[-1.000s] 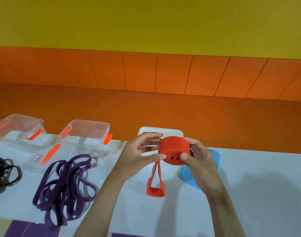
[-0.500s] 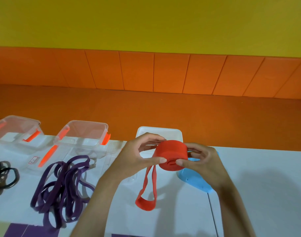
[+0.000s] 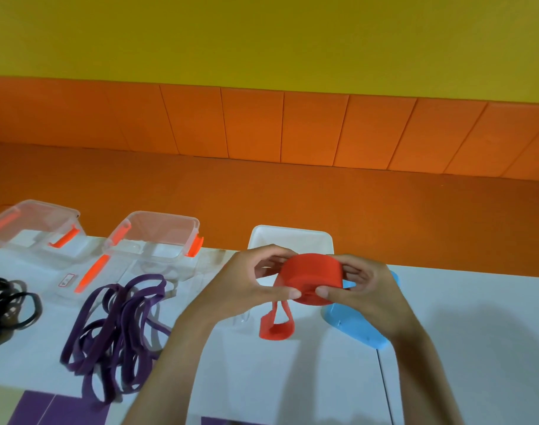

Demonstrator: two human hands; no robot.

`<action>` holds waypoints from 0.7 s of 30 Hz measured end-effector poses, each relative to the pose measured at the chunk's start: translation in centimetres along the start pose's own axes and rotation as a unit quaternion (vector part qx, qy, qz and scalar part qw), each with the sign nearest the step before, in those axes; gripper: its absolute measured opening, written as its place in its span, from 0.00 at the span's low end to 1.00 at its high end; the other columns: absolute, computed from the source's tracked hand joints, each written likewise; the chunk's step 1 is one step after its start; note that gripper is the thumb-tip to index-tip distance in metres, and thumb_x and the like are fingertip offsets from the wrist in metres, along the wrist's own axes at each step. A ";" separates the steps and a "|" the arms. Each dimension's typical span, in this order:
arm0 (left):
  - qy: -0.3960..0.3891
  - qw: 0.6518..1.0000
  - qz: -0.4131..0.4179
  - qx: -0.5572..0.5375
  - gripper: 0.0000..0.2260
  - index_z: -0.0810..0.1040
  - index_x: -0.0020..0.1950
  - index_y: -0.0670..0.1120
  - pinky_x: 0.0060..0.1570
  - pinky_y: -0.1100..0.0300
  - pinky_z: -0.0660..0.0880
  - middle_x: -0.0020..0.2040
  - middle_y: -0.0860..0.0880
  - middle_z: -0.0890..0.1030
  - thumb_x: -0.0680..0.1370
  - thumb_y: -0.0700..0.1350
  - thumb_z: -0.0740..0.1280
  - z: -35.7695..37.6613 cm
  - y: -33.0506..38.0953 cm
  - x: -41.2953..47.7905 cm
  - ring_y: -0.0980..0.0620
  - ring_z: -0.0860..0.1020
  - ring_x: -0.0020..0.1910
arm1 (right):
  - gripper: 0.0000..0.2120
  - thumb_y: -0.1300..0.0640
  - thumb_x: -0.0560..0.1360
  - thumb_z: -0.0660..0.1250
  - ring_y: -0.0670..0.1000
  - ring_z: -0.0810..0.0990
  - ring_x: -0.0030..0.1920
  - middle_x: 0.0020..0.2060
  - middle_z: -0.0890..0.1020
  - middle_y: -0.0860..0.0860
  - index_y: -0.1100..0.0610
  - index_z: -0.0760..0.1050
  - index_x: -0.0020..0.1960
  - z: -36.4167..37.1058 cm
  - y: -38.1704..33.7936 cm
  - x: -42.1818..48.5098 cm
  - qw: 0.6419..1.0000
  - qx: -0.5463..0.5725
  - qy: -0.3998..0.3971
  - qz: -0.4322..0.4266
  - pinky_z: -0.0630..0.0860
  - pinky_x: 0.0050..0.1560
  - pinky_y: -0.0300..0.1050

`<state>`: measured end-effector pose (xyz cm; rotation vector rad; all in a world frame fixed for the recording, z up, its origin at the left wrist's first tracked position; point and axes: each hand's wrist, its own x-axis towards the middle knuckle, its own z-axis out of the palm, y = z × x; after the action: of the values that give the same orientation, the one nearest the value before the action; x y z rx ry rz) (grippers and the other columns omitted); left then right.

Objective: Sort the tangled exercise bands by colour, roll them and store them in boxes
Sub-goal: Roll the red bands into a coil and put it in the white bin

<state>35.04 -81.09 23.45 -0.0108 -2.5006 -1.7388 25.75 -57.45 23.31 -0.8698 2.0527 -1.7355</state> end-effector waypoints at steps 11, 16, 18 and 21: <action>-0.014 1.000 -0.012 0.005 0.25 0.83 0.64 0.56 0.63 0.62 0.80 0.58 0.59 0.86 0.68 0.53 0.84 -1.3 0.2 0.7 0.57 0.84 0.61 | 0.22 0.44 0.63 0.84 0.47 0.86 0.53 0.51 0.88 0.46 0.41 0.85 0.56 0.6 0.2 0.6 1.000 0.012 0.001 0.016 0.80 0.52 0.35; -0.016 0.999 -0.027 -0.015 0.21 0.85 0.59 0.57 0.59 0.63 0.80 0.56 0.56 0.88 0.68 0.50 0.85 -1.9 -0.1 1.0 0.55 0.86 0.57 | 0.24 0.47 0.64 0.85 0.56 0.87 0.53 0.51 0.88 0.57 0.53 0.85 0.57 1.0 0.3 0.7 0.990 0.138 0.008 0.031 0.82 0.52 0.44; -0.010 1.000 -0.010 0.015 0.19 0.86 0.57 0.57 0.56 0.67 0.80 0.54 0.57 0.88 0.68 0.51 0.86 -2.3 -0.1 0.8 0.56 0.86 0.55 | 0.22 0.50 0.67 0.83 0.54 0.86 0.56 0.54 0.87 0.54 0.49 0.84 0.59 0.8 -0.1 0.8 0.994 0.099 -0.035 0.032 0.82 0.54 0.42; -0.018 0.999 0.006 0.050 0.18 0.86 0.57 0.55 0.56 0.69 0.79 0.53 0.59 0.88 0.70 0.52 0.85 -2.2 0.0 0.7 0.58 0.86 0.54 | 0.24 0.50 0.67 0.83 0.49 0.84 0.61 0.58 0.86 0.48 0.43 0.82 0.62 0.2 -0.6 0.9 0.997 0.044 -0.054 0.024 0.83 0.54 0.41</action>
<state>34.55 -83.22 24.32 -0.0493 -2.6048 -1.6207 25.31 -58.25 23.95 -0.8612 1.8984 -1.7016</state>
